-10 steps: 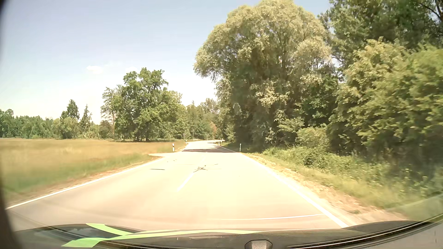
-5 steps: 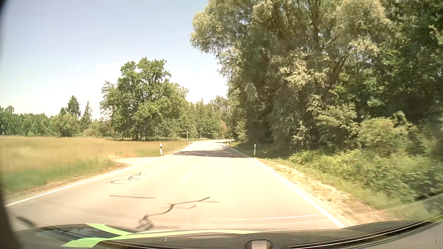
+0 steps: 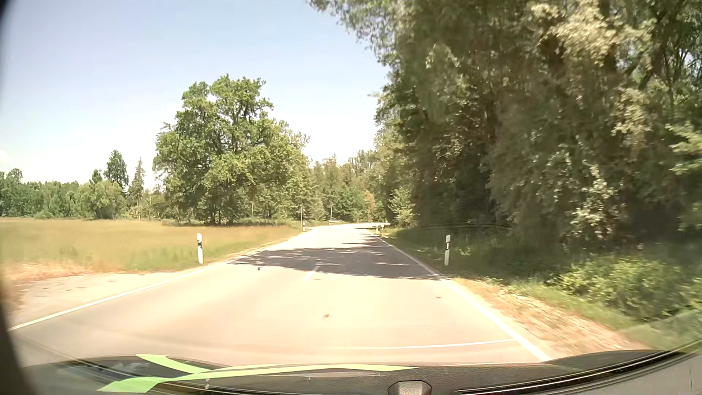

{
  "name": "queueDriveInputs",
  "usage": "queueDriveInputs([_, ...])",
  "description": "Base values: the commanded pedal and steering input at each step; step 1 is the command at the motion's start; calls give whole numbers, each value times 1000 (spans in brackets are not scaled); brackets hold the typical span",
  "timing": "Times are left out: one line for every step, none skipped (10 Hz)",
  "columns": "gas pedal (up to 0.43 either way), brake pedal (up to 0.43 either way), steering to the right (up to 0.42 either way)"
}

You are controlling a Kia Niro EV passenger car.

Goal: Follow the waypoints while adhering to traffic rules and regulations

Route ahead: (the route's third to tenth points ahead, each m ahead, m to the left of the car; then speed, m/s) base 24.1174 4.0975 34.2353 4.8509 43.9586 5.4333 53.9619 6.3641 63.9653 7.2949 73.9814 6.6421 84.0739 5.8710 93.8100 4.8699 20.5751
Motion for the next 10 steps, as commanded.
queueDriveInputs([220,0,-17])
queueDriveInputs([197,0,-15])
queueDriveInputs([177,0,-15])
queueDriveInputs([177,0,-14])
queueDriveInputs([177,0,-14])
queueDriveInputs([177,0,-14])
queueDriveInputs([177,0,-12])
queueDriveInputs([177,0,-10])
queueDriveInputs([189,0,-10])
queueDriveInputs([189,0,-10])
